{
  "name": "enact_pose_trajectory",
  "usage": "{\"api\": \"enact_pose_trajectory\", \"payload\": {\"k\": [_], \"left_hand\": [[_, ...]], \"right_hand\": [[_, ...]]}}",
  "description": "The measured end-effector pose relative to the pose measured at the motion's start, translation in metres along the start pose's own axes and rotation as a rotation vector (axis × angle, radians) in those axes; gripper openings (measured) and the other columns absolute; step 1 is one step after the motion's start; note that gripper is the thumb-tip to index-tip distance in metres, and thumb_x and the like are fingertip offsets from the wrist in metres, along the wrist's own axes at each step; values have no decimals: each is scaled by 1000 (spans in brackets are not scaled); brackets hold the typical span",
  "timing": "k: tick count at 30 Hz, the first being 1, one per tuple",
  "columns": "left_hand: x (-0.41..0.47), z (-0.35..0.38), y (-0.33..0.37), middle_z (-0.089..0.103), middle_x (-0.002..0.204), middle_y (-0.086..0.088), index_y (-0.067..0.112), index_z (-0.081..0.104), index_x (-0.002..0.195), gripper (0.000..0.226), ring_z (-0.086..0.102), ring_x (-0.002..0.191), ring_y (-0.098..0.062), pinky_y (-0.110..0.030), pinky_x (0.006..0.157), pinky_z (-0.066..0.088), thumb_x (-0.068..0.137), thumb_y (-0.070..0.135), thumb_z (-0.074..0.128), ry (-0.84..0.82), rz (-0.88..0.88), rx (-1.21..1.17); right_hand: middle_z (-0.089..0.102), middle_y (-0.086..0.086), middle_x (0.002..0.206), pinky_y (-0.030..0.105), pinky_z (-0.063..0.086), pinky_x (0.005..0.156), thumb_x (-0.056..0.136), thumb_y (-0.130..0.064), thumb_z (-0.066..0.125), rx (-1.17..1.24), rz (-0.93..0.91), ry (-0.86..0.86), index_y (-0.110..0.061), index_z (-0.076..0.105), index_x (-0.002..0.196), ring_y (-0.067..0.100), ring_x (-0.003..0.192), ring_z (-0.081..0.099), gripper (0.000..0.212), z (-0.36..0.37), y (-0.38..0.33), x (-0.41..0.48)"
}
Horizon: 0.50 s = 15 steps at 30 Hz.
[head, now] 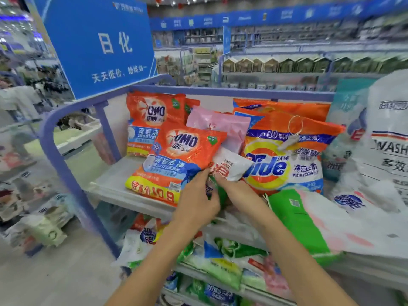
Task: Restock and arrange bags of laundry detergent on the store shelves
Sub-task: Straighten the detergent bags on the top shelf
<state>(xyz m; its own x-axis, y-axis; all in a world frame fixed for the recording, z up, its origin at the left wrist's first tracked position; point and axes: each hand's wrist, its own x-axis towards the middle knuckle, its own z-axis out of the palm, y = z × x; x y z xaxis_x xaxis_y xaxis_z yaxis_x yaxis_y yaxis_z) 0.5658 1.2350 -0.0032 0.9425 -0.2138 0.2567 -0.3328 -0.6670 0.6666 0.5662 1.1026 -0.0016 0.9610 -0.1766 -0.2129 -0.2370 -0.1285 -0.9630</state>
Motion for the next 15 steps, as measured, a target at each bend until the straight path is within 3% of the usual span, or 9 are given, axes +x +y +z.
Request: {"api": "enact_pose_trajectory", "payload": {"k": [3,6,9,12,15], "left_hand": [[6,-11,-16,61,125,7,18,51,142,55,58,120,-18,-13,82,31,92,29,69,-12,-7,-10],[11,-18,-27,60,134,1,17,49,145,63,56,123,-17,-12,85,28,90,38,72,-18,-8,-11],[15,-22,-33,57,140,0,17,46,148,67,54,127,-17,-19,93,35,91,46,69,-8,-26,-35],[16,-24,-31,56,139,7,18,45,149,66,51,127,-12,-17,95,34,94,48,65,-2,-41,-69],[13,-28,-23,46,106,31,22,48,145,60,45,106,2,-4,76,34,95,50,63,-26,-49,-153]], "right_hand": [[78,-1,108,45,57,97,90,-35,74,196,11,97,-20,69,119,20,100,74,33,14,1,10],[77,-3,111,50,56,99,83,-32,76,136,-47,217,-21,68,121,21,103,73,41,22,9,18],[75,-4,114,49,56,97,93,-25,71,52,-82,283,-23,65,119,19,103,72,26,25,9,17],[74,-3,116,45,58,90,100,-20,63,17,-158,319,-20,63,122,16,100,71,22,25,3,10],[70,-4,116,32,55,76,103,-24,59,6,-242,364,-15,62,123,13,96,68,22,16,-8,-7]]}}
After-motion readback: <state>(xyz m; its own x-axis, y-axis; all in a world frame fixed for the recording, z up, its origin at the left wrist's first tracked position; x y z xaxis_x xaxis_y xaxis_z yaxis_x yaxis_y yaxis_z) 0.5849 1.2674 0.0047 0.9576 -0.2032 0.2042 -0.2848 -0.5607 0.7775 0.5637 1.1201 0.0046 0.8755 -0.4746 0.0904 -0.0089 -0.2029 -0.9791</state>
